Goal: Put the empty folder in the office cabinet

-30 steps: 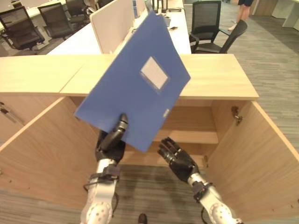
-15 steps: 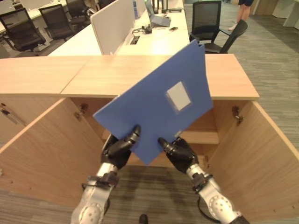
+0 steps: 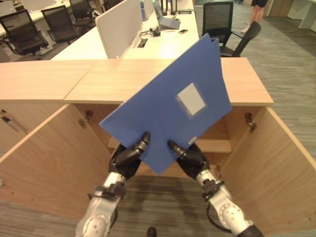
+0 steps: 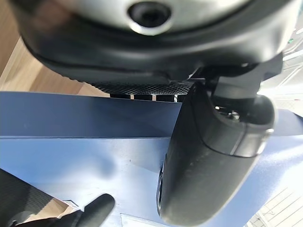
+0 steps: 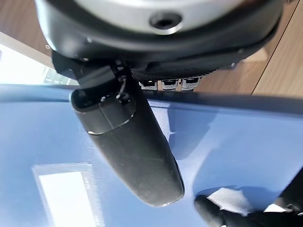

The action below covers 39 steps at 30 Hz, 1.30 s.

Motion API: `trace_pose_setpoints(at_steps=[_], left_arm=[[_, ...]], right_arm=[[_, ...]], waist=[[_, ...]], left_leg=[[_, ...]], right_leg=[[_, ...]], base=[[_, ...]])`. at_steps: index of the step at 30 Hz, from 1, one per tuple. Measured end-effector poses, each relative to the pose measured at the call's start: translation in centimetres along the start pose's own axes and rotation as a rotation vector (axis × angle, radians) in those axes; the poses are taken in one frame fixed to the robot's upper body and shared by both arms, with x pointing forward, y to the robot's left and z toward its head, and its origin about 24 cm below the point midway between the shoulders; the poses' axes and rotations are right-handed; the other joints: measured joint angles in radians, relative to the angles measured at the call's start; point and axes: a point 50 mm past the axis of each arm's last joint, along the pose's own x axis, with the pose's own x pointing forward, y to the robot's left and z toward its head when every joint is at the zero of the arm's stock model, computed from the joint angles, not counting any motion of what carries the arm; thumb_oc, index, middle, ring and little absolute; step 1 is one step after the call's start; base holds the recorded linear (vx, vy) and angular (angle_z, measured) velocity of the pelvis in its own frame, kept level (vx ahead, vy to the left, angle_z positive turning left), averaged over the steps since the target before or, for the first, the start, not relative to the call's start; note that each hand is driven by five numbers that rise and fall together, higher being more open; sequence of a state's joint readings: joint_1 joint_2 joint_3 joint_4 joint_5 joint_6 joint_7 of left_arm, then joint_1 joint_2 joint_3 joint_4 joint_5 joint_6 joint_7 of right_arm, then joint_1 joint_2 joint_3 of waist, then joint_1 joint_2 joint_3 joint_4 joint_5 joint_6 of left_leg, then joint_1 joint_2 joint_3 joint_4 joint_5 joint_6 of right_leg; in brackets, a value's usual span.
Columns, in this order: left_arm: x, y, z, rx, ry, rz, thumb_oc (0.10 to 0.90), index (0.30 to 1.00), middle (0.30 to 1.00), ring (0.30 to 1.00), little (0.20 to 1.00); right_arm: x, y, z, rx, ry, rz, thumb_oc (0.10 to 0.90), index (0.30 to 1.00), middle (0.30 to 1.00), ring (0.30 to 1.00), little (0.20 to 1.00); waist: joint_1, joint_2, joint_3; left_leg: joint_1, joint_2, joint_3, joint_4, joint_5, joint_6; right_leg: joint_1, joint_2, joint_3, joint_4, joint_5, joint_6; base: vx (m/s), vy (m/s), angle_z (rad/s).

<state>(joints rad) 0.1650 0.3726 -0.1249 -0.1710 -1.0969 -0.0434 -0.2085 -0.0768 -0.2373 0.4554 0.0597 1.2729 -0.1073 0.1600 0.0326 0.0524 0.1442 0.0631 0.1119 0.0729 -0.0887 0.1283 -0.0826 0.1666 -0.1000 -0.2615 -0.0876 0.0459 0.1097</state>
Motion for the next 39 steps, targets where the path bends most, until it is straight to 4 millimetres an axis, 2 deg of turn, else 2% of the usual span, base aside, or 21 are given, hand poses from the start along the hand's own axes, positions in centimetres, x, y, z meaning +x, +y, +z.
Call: trace_pose_setpoints(at_steps=[8, 25, 26, 27, 29, 39], left_arm=[[-0.1, 0.6, -0.6, -0.01, 0.019, 0.023, 0.4, 0.3, 0.3, 0.3, 0.3], [0.0, 0.6, -0.8, -0.015, 0.041, 0.002, 0.4, 0.3, 0.3, 0.3, 0.3], [0.0, 0.6, -0.9, -0.016, 0.042, -0.001, 0.4, 0.3, 0.3, 0.3, 0.3], [0.0, 0.6, -0.9, -0.016, 0.043, -0.001, 0.4, 0.3, 0.3, 0.3, 0.3], [-0.1, 0.7, -0.9, -0.016, 0.045, 0.001, 0.4, 0.3, 0.3, 0.3, 0.3], [0.0, 1.3, -0.7, -0.009, 0.04, 0.026, 0.4, 0.3, 0.3, 0.3, 0.3]], right_arm=[[0.3, 0.1, 0.5, 0.004, -0.035, -0.018, 0.8, 0.9, 0.9, 0.9, 0.9], [0.6, 0.0, 2.0, 0.02, -0.135, -0.031, 0.8, 0.9, 0.9, 0.9, 0.9], [0.6, 0.0, 2.1, 0.019, -0.14, -0.032, 0.696, 0.745, 0.745, 0.745, 0.745], [0.6, 0.0, 2.1, 0.019, -0.143, -0.033, 0.552, 0.528, 0.528, 0.528, 0.528], [0.5, -0.1, 2.2, 0.018, -0.148, -0.034, 0.4, 0.3, 0.3, 0.3, 0.3], [0.6, 0.3, 2.3, 0.019, -0.151, -0.018, 0.4, 0.3, 0.3, 0.3, 0.3]], waist=[[0.0, 0.001, -0.001], [0.0, 0.005, -0.003], [0.001, 0.005, -0.003], [0.001, 0.005, -0.003], [0.0, 0.005, -0.003], [0.001, 0.005, -0.003]], left_leg=[[0.001, 0.0, -0.001, 0.0, 0.0, 0.0], [0.002, 0.0, -0.003, 0.0, 0.001, 0.001], [0.001, 0.0, -0.003, 0.0, 0.001, 0.001], [0.001, 0.0, -0.004, 0.0, 0.001, 0.001], [0.001, 0.0, -0.004, 0.0, 0.001, 0.001], [0.001, 0.0, -0.005, 0.0, 0.001, 0.001]], right_leg=[[0.001, 0.0, 0.0, 0.0, 0.004, -0.006], [0.002, 0.0, 0.0, 0.0, 0.005, -0.008], [0.002, 0.0, 0.0, 0.0, 0.005, -0.008], [0.002, 0.0, 0.0, 0.0, 0.005, -0.008], [0.002, 0.0, 0.0, 0.0, 0.005, -0.008], [0.002, 0.0, 0.0, 0.0, 0.005, -0.008]], base=[[0.0, 0.0, 0.0], [0.0, 0.0, 0.0], [0.0, 0.0, 0.0], [0.0, 0.0, 0.0], [0.0, 0.0, 0.0], [0.0, 0.0, 0.0]])
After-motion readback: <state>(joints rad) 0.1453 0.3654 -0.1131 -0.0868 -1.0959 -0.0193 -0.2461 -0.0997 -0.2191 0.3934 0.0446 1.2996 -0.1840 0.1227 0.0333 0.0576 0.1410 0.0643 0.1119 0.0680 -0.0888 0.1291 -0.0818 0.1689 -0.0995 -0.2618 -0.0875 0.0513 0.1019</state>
